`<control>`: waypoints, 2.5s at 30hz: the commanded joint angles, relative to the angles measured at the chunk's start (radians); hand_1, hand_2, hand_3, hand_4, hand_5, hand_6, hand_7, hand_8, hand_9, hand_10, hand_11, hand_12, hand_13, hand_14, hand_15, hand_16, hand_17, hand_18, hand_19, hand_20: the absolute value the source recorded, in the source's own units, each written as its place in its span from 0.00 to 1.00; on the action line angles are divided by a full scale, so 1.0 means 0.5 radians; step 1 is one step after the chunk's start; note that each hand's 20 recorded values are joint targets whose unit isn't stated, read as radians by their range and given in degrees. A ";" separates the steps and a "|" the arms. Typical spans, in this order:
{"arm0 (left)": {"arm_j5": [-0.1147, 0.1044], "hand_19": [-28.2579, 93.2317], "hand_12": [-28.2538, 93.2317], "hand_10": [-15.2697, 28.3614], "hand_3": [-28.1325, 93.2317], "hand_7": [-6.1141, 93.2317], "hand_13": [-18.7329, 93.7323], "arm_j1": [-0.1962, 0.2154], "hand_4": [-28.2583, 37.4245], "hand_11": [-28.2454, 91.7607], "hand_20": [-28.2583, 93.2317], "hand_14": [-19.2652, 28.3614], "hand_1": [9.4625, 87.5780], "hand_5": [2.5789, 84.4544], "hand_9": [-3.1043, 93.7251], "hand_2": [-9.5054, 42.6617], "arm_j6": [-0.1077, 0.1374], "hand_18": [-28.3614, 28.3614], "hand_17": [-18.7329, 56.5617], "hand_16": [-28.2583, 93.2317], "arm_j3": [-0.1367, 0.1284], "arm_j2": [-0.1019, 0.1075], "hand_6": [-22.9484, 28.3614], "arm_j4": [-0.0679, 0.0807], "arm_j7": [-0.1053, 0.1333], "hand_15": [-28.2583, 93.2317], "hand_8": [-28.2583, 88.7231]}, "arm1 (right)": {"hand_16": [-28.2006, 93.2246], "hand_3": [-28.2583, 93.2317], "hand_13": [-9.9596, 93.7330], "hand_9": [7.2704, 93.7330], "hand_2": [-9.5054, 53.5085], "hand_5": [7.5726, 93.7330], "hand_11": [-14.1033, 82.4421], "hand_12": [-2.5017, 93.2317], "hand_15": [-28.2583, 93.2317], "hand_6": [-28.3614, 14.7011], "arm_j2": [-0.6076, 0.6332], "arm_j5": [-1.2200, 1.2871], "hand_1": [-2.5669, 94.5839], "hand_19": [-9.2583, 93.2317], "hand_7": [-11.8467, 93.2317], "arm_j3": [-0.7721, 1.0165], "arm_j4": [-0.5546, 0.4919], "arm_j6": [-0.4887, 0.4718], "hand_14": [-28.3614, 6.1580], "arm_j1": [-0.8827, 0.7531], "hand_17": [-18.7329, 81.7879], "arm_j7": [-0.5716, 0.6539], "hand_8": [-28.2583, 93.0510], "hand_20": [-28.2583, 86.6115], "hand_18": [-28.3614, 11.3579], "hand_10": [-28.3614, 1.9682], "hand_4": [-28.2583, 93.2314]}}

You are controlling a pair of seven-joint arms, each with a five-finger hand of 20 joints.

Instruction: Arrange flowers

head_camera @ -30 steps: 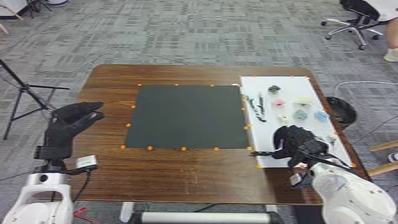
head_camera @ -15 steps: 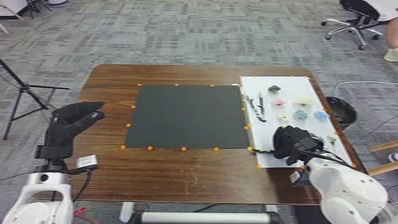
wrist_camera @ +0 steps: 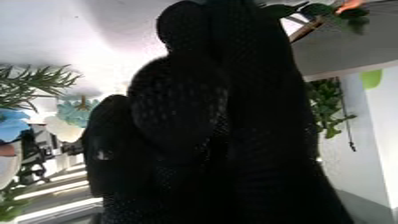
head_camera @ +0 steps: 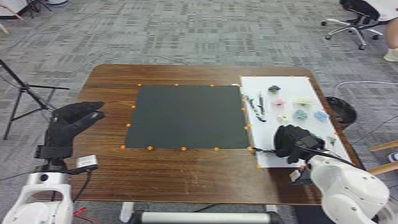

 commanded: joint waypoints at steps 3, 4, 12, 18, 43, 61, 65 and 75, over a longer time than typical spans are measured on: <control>-0.004 0.47 0.38 0.68 0.75 0.25 0.60 0.018 0.21 0.50 0.52 0.78 0.32 0.67 0.65 0.00 0.001 0.77 0.37 0.26 -0.011 -0.005 0.49 -0.016 0.003 0.55 0.18 | 0.52 0.20 1.00 0.99 0.00 0.81 0.35 0.47 0.63 0.61 0.034 0.087 0.87 0.94 0.36 -0.019 0.029 0.222 0.79 -0.017 0.87 -0.015 0.42 0.65 0.52 0.64 0.54; -0.005 0.47 0.38 0.68 0.75 0.25 0.60 0.014 0.21 0.50 0.52 0.78 0.32 0.67 0.65 0.00 -0.003 0.77 0.37 0.26 -0.011 -0.001 0.49 -0.014 0.001 0.55 0.18 | 0.52 0.20 1.00 0.99 0.00 0.81 0.35 0.47 0.63 0.61 0.033 0.122 0.87 0.94 0.36 -0.008 0.011 0.242 0.79 -0.011 0.87 -0.007 0.42 0.65 0.52 0.64 0.55; -0.095 0.47 0.38 0.68 0.75 0.25 0.60 -0.012 0.22 0.50 0.52 0.78 0.32 0.67 0.65 0.00 -0.013 0.77 0.37 0.26 -0.019 0.075 0.49 0.039 -0.003 0.55 0.18 | 0.50 0.10 1.00 0.99 0.00 0.81 0.36 0.46 0.64 0.61 0.065 0.554 0.91 0.96 0.37 0.050 -0.156 0.213 0.80 0.133 0.87 0.121 0.41 0.63 0.52 0.63 0.62; -0.194 0.45 0.37 0.69 0.76 0.25 0.61 -0.052 0.18 0.49 0.50 0.79 0.28 0.67 0.65 0.05 0.029 0.77 0.39 0.25 -0.023 0.144 0.49 0.112 0.009 0.53 0.18 | 0.50 0.08 1.00 0.99 0.00 0.81 0.37 0.46 0.65 0.60 0.057 1.140 0.92 0.96 0.37 -0.040 -0.206 0.168 0.80 0.403 0.88 0.277 0.42 0.63 0.53 0.63 0.64; -0.253 0.30 0.35 0.68 0.76 0.22 0.58 -0.224 0.00 0.42 0.43 0.74 0.18 0.73 0.67 0.63 0.302 0.70 0.42 0.26 0.114 0.212 0.42 0.347 0.012 0.37 0.17 | 0.47 0.02 1.00 1.00 0.00 0.83 0.38 0.43 0.67 0.56 -0.712 1.930 0.95 0.97 0.36 -1.185 0.368 0.487 0.76 1.534 0.90 0.498 0.41 0.60 0.56 0.60 0.68; -0.318 0.30 0.35 0.68 0.75 0.22 0.56 -0.381 0.00 0.41 0.42 0.74 0.16 0.68 0.63 0.57 0.304 0.70 0.41 0.25 0.286 0.148 0.44 0.449 0.088 0.36 0.17 | 0.47 0.03 1.00 1.00 0.00 0.84 0.36 0.38 0.65 0.58 -1.125 1.106 0.94 0.96 0.37 -1.688 0.940 0.869 0.77 1.699 0.89 0.247 0.35 0.61 0.53 0.60 0.66; -0.322 0.30 0.35 0.68 0.75 0.23 0.56 -0.443 0.00 0.41 0.42 0.74 0.16 0.68 0.63 0.59 0.297 0.70 0.41 0.25 0.340 0.158 0.44 0.471 0.083 0.36 0.17 | 0.47 0.02 1.00 1.00 0.00 0.84 0.36 0.39 0.65 0.58 -1.190 1.093 0.95 0.96 0.38 -1.690 0.989 0.860 0.77 1.730 0.89 0.286 0.35 0.61 0.53 0.59 0.67; -0.318 0.31 0.35 0.67 0.75 0.23 0.56 -0.576 0.00 0.41 0.42 0.74 0.15 0.68 0.63 0.60 0.271 0.71 0.40 0.26 0.430 0.212 0.44 0.500 0.072 0.37 0.17 | 0.47 0.00 1.00 1.00 0.00 0.84 0.36 0.38 0.66 0.58 -1.310 1.345 0.95 0.97 0.38 -1.646 1.059 0.804 0.77 1.792 0.89 0.600 0.35 0.61 0.53 0.60 0.68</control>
